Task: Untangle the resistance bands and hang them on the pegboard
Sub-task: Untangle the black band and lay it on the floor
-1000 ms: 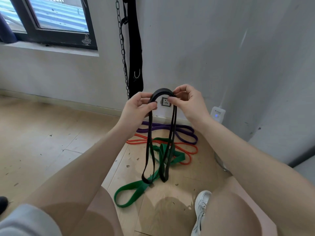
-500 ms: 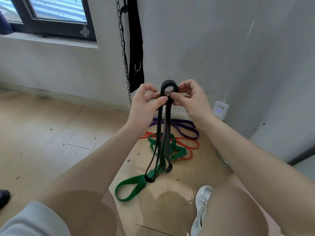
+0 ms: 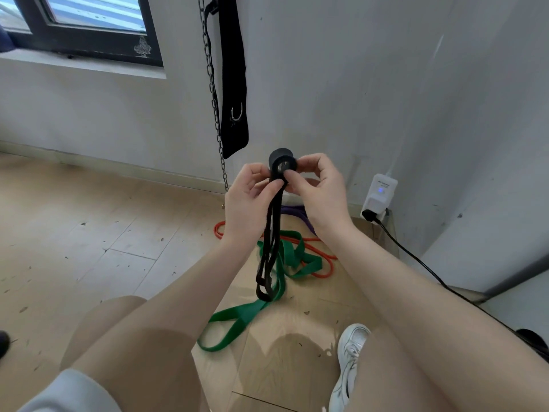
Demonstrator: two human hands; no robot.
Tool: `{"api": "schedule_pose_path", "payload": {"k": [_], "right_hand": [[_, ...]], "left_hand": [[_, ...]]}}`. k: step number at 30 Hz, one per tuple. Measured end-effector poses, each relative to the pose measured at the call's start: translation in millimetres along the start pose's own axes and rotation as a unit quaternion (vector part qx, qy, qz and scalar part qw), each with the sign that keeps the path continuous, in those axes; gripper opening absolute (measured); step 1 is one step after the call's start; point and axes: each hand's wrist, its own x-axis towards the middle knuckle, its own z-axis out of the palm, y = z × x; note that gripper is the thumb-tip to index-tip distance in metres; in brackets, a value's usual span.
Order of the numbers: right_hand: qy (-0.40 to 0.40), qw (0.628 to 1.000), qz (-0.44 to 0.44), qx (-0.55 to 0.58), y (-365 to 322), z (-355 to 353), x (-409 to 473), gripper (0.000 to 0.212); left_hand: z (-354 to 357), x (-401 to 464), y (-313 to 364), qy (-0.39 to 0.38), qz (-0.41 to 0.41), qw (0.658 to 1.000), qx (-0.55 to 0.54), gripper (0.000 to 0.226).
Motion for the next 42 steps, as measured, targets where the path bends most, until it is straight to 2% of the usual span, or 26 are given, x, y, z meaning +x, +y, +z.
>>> {"api": "schedule_pose_path", "payload": {"k": [2, 6, 9, 12, 14, 17, 22, 27, 30, 32, 34, 37, 39, 42], "right_hand": [[-0.009, 1.0, -0.002, -0.008, 4, -1, -2, 0.01], [0.023, 0.996, -0.031, -0.077, 6, -3, -4, 0.012], [0.037, 0.992, -0.054, -0.109, 6, 0, -7, 0.007], [0.027, 0.995, -0.043, -0.083, 9, 0, -7, 0.009], [-0.013, 0.999, -0.027, -0.038, 13, -3, -5, 0.023], [-0.07, 0.996, 0.0, -0.049, 27, -9, -12, 0.046], [-0.066, 0.987, 0.065, -0.13, 66, 5, -54, 0.07], [-0.008, 0.995, 0.043, -0.093, 72, 31, -63, 0.042], [0.003, 0.995, 0.046, -0.094, 68, 26, -53, 0.03], [-0.018, 0.99, 0.038, -0.138, 66, 11, -39, 0.022], [-0.07, 0.976, 0.027, -0.204, 65, -8, -22, 0.018], [-0.174, 0.937, 0.036, -0.299, 74, -35, 4, 0.023], [-0.216, 0.911, 0.047, -0.349, 86, -48, 18, 0.024], [-0.252, 0.893, 0.08, -0.365, 118, -54, 33, 0.025]], "left_hand": [[-2, -2, -2, -0.007, 0.011, 1.0, 0.024, 0.015], [-1, -6, -9, -0.039, 0.034, 0.995, 0.084, 0.025], [-1, -6, -11, -0.025, 0.047, 0.993, 0.108, 0.024], [0, -4, -10, -0.016, 0.055, 0.991, 0.12, 0.021], [0, -1, -6, -0.009, 0.037, 0.993, 0.108, 0.018], [1, 7, 1, 0.003, 0.026, 0.995, 0.099, 0.017], [11, 10, 16, 0.063, 0.059, 0.99, 0.113, 0.021], [13, 6, 22, 0.088, 0.056, 0.99, 0.094, 0.02], [2, 14, 22, 0.127, 0.024, 0.991, 0.042, 0.023], [-6, 20, 16, 0.156, -0.023, 0.987, 0.003, 0.023], [-9, 23, 4, 0.176, -0.085, 0.98, -0.04, 0.022], [-1, 28, -22, 0.19, -0.159, 0.966, -0.072, 0.022], [7, 35, -48, 0.202, -0.201, 0.955, -0.085, 0.027], [20, 49, -95, 0.226, -0.271, 0.931, -0.097, 0.03]]}}
